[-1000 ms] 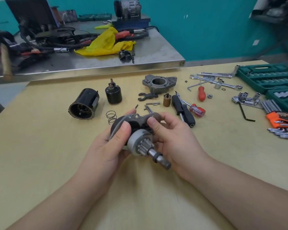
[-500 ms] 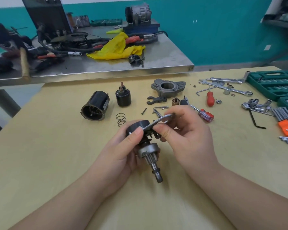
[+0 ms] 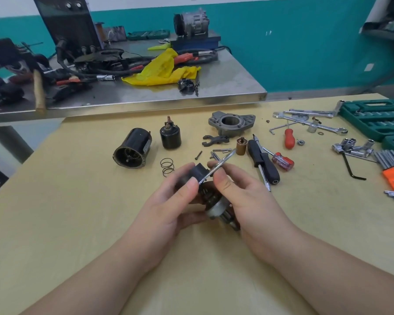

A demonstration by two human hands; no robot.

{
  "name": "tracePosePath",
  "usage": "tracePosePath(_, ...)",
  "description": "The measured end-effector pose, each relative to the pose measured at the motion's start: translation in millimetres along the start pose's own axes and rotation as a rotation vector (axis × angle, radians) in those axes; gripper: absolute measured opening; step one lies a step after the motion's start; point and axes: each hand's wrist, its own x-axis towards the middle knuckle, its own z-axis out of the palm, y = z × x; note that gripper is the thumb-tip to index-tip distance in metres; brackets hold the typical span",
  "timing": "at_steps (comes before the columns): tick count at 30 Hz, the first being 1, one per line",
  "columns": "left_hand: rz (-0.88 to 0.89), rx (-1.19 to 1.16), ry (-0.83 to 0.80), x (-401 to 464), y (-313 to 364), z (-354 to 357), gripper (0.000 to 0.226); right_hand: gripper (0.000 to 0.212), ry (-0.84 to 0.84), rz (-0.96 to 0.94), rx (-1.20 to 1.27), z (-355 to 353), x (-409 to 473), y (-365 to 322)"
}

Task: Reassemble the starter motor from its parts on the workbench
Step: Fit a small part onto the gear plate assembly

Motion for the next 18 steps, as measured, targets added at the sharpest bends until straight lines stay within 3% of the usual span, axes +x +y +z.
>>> tracePosePath(3,0.035,0.04,-0.026,-1,1,1,0.061,0.046,-0.048,0.029,0.102,2,0,-3)
tracePosePath(9,0.015,0.158,-0.009,-3,8,3,0.062,0.042,-0.042,0.056,0.082,2,1,-2)
tracePosePath(12,0.01,0.293,0.136,0,20,6,0.06,0.044,0.016,0.081,0.096,2,4,0)
tracePosePath(15,0.115,0.483,0.285,16,45,3,0.055,0.048,0.052,0.097,0.113,0,7,0)
tracePosePath(18,0.195,0.658,0.405,49,70,-10,0.063,0.046,0.061,0.138,0.155,-3,10,-1)
